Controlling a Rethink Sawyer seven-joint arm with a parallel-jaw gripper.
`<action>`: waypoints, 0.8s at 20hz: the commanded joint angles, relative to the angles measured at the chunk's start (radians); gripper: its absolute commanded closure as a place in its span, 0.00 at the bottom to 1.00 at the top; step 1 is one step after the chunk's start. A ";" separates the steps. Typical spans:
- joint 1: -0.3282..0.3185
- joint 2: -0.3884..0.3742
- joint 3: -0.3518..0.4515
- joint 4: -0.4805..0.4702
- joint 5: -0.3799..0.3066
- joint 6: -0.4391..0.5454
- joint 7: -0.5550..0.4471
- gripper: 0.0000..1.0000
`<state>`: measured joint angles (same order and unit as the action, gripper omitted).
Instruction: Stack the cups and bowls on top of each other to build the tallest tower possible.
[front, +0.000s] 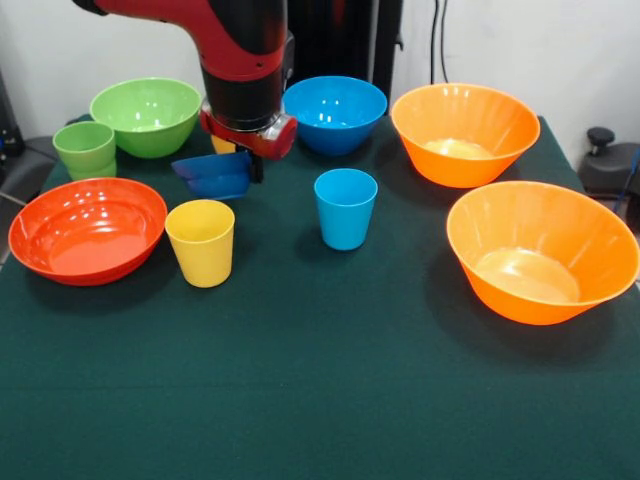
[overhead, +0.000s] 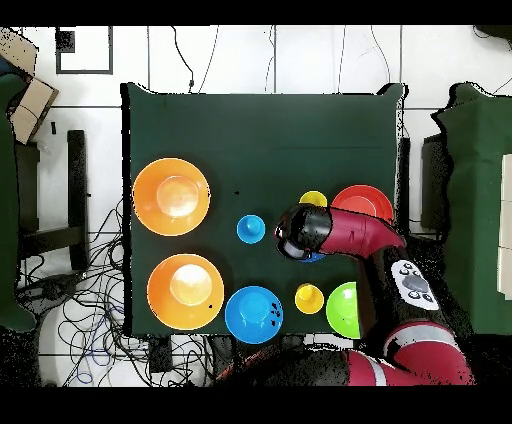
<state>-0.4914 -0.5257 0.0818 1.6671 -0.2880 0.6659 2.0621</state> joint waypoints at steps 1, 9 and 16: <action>-0.064 -0.051 0.076 0.107 -0.047 -0.221 -0.001 1.00; -0.040 -0.061 0.064 0.057 -0.035 -0.181 -0.004 1.00; -0.028 -0.061 0.066 -0.003 -0.015 -0.119 -0.011 1.00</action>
<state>-0.5422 -0.5835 0.0835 1.7110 -0.2882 0.5269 2.0621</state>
